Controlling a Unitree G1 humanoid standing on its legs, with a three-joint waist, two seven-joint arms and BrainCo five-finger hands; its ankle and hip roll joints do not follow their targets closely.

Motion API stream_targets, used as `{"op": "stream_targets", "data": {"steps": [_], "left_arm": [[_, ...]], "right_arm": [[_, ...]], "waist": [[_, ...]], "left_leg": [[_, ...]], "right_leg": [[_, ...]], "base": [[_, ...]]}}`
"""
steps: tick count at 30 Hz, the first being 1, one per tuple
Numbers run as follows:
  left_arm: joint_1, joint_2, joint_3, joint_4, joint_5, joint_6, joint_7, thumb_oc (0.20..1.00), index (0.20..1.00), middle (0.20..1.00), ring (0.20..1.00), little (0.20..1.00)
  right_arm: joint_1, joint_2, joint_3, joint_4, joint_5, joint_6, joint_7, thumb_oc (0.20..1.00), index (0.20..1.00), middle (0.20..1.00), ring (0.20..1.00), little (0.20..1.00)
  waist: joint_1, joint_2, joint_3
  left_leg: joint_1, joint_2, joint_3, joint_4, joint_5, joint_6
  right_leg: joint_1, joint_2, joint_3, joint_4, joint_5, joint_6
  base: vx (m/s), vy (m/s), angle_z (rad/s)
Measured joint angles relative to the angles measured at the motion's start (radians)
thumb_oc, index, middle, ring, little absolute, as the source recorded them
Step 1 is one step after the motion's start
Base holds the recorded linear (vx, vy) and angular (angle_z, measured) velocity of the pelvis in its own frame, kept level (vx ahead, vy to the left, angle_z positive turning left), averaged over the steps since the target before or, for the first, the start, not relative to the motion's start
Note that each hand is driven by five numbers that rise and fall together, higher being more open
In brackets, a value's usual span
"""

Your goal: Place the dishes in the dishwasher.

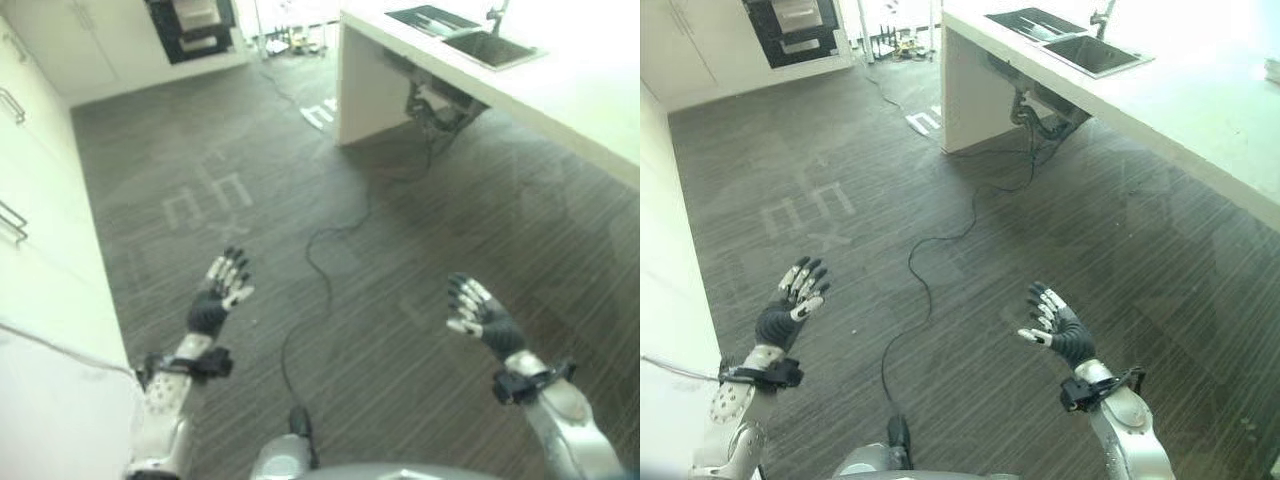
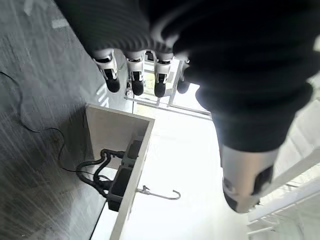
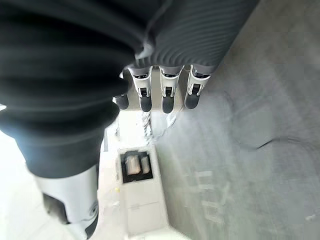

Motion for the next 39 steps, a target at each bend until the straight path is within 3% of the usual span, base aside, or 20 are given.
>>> {"op": "stream_targets", "data": {"steps": [1,3,5,7,8,9,13,16,18,19,22,24,25,27,29,30,31,34,35,39], "left_arm": [[-0.006,0.002,0.001,0.000,0.000,0.000,0.000,1.000,1.000,1.000,1.000,1.000],[-0.002,0.008,0.000,0.000,0.001,0.029,-0.004,1.000,1.000,1.000,1.000,1.000],[0.010,0.004,-0.001,-0.001,0.002,0.047,-0.005,1.000,1.000,1.000,1.000,1.000],[0.009,0.009,-0.008,-0.018,0.004,0.055,-0.005,1.000,1.000,1.000,1.000,1.000],[0.009,0.013,-0.009,-0.019,0.004,0.059,-0.004,1.000,1.000,1.000,1.000,1.000],[0.015,0.015,-0.008,-0.030,0.005,0.067,-0.007,1.000,1.000,1.000,1.000,1.000],[0.059,0.025,-0.017,-0.026,0.005,0.084,-0.011,1.000,1.000,1.000,1.000,1.000],[0.076,0.022,-0.077,-0.004,0.011,0.082,-0.013,1.000,1.000,1.000,1.000,1.000],[0.088,0.023,-0.085,0.006,0.033,0.081,-0.015,1.000,1.000,1.000,1.000,1.000],[0.085,0.007,-0.087,0.012,0.039,0.081,-0.009,1.000,1.000,1.000,1.000,1.000],[0.066,-0.001,-0.083,-0.007,0.039,0.081,-0.006,1.000,1.000,1.000,1.000,1.000],[0.065,-0.005,-0.082,-0.024,0.038,0.082,0.000,1.000,1.000,1.000,1.000,1.000],[0.051,-0.006,-0.086,-0.036,0.038,0.082,0.003,1.000,1.000,1.000,1.000,1.000],[0.051,-0.015,-0.087,-0.033,0.037,0.076,0.010,1.000,1.000,1.000,1.000,1.000],[0.051,-0.031,-0.091,-0.027,0.037,0.073,0.011,1.000,1.000,1.000,1.000,1.000],[0.058,-0.028,-0.097,-0.029,0.036,0.069,0.008,1.000,1.000,1.000,1.000,1.000],[0.067,-0.028,-0.097,-0.028,0.028,0.067,0.008,1.000,1.000,1.000,1.000,1.000],[0.094,-0.020,-0.095,-0.024,0.016,0.061,0.007,1.000,1.000,1.000,1.000,1.000],[0.092,-0.024,-0.091,-0.009,-0.001,0.054,0.005,1.000,1.000,1.000,1.000,1.000],[0.108,-0.047,-0.074,0.018,-0.004,0.017,0.002,1.000,1.000,1.000,1.000,1.000]], "right_arm": [[-0.006,-0.001,0.011,-0.004,0.000,0.000,0.000,1.000,1.000,1.000,1.000,1.000],[-0.022,0.027,0.006,-0.008,0.000,-0.001,-0.011,1.000,1.000,1.000,1.000,1.000],[-0.032,0.023,0.014,0.016,-0.001,-0.003,-0.016,1.000,1.000,1.000,1.000,1.000],[-0.026,-0.007,0.024,0.029,-0.001,-0.002,-0.018,1.000,1.000,1.000,1.000,1.000],[-0.016,-0.008,0.023,0.029,-0.001,-0.003,-0.019,1.000,1.000,1.000,1.000,1.000],[0.000,-0.023,0.023,0.029,0.003,-0.003,-0.016,1.000,1.000,1.000,1.000,1.000],[0.044,-0.042,0.011,0.051,0.020,-0.024,-0.019,1.000,1.000,1.000,1.000,1.000],[0.037,-0.046,0.013,0.090,0.030,-0.035,-0.021,1.000,1.000,1.000,1.000,1.000],[0.037,-0.052,0.013,0.101,0.039,-0.035,-0.024,1.000,1.000,1.000,1.000,1.000],[0.026,-0.071,0.012,0.106,0.040,-0.035,-0.031,1.000,1.000,1.000,1.000,1.000],[-0.023,-0.106,0.012,0.105,0.056,-0.033,-0.048,1.000,1.000,1.000,1.000,1.000],[-0.065,-0.118,0.010,0.103,0.057,-0.033,-0.051,1.000,1.000,1.000,1.000,1.000],[-0.071,-0.116,0.012,0.105,0.056,-0.034,-0.050,1.000,1.000,1.000,1.000,1.000],[-0.069,-0.117,0.010,0.100,0.056,-0.033,-0.033,1.000,1.000,1.000,1.000,1.000],[-0.067,-0.120,0.008,0.107,0.056,-0.035,-0.026,1.000,1.000,1.000,1.000,1.000],[-0.059,-0.114,0.013,0.105,0.056,-0.034,-0.020,1.000,1.000,1.000,1.000,1.000],[-0.063,-0.114,0.014,0.104,0.056,-0.035,-0.016,1.000,1.000,1.000,1.000,1.000],[-0.075,-0.102,0.019,0.103,0.055,-0.034,-0.002,1.000,1.000,1.000,1.000,1.000],[-0.077,-0.098,0.022,0.103,0.052,-0.031,0.005,1.000,1.000,1.000,1.000,1.000],[-0.047,-0.104,0.049,0.096,0.033,-0.019,0.033,1.000,1.000,1.000,1.000,1.000]], "waist": [[0.003,-0.004,-0.007],[0.026,0.005,-0.015],[0.020,0.048,-0.015],[-0.010,0.071,-0.021],[-0.019,0.063,-0.025],[-0.035,0.051,-0.034],[-0.087,-0.013,-0.061],[-0.105,0.010,-0.058],[-0.112,0.033,-0.061],[-0.111,0.068,-0.066],[-0.112,0.114,-0.063],[-0.120,0.119,-0.064],[-0.126,0.111,-0.065],[-0.124,0.083,-0.068],[-0.115,0.066,-0.058],[-0.085,0.030,-0.040],[-0.068,0.016,-0.035],[-0.060,0.051,-0.050],[-0.060,0.091,-0.056],[-0.039,0.093,-0.050]], "left_leg": [[0.012,-0.013,-0.005,-0.002,-0.014,0.018],[0.057,-0.034,-0.011,0.005,-0.068,0.046],[0.098,-0.032,-0.020,0.000,-0.106,0.084],[0.128,-0.018,-0.023,-0.014,-0.128,0.059],[0.140,-0.018,-0.025,-0.014,-0.132,0.051],[0.156,-0.015,-0.032,-0.014,-0.163,-0.001],[0.212,-0.033,-0.064,-0.014,-0.212,-0.043],[0.271,0.000,-0.085,-0.014,-0.269,-0.068],[0.361,0.062,-0.085,-0.014,-0.322,-0.129],[0.396,0.111,-0.084,-0.010,-0.330,-0.139],[0.381,0.190,-0.109,0.095,-0.226,-0.178],[0.374,0.190,-0.149,0.132,-0.143,-0.215],[0.363,0.209,-0.178,0.198,-0.041,-0.262],[0.238,0.219,-0.186,0.454,0.070,-0.312],[0.045,0.207,-0.184,0.750,0.011,-0.307],[-0.098,0.157,-0.135,0.801,-0.118,-0.213],[-0.150,0.134,-0.103,0.704,-0.143,-0.174],[-0.156,0.104,0.018,0.197,-0.118,-0.149],[-0.123,0.093,-0.048,-0.030,-0.062,-0.162],[-0.170,0.133,-0.121,-0.020,-0.001,-0.169]], "right_leg": [[-0.030,-0.016,0.001,0.052,-0.001,0.003],[-0.141,-0.049,-0.004,0.264,0.139,0.012],[-0.283,-0.057,-0.008,0.471,0.085,-0.008],[-0.392,0.003,-0.060,0.374,-0.034,-0.034],[-0.415,0.033,-0.076,0.298,-0.038,-0.034],[-0.435,0.056,-0.136,0.173,-0.038,-0.034],[-0.455,0.065,-0.158,-0.249,0.130,-0.064],[-0.485,0.020,-0.134,-0.372,0.189,-0.049],[-0.447,0.031,-0.177,-0.307,0.184,-0.058],[-0.441,0.078,-0.184,-0.270,0.256,-0.079],[-0.415,0.163,-0.169,-0.216,0.244,-0.207],[-0.374,0.196,-0.160,-0.195,0.184,-0.241],[-0.330,0.214,-0.166,-0.206,0.145,-0.239],[-0.278,0.223,-0.155,-0.261,0.142,-0.261],[-0.236,0.233,-0.122,-0.299,0.118,-0.322],[-0.166,0.220,-0.109,-0.357,0.124,-0.331],[-0.139,0.216,-0.104,-0.383,0.126,-0.330],[-0.054,0.241,-0.084,-0.390,0.063,-0.253],[-0.045,0.255,-0.060,-0.385,0.041,-0.218],[0.055,0.213,-0.024,-0.384,-0.017,-0.203]], "base": [[0.38,0.387,0.39],[0.29,0.296,0.16],[0.25,0.119,0.16],[0.30,-0.043,0.16],[0.39,-0.145,0.12],[0.31,-0.135,0.10],[0.38,-0.181,0.23],[0.45,-0.245,0.18],[0.51,-0.382,0.08],[0.48,-0.371,0.15],[0.32,-0.246,-0.11],[0.30,-0.338,-0.31],[0.28,-0.394,-0.18],[0.23,-0.341,-0.22],[0.24,-0.259,-0.27],[0.30,-0.116,-0.42],[0.27,0.044,-0.49],[0.37,0.159,-0.28],[0.39,0.193,-0.37],[0.29,0.170,-0.32]]}}
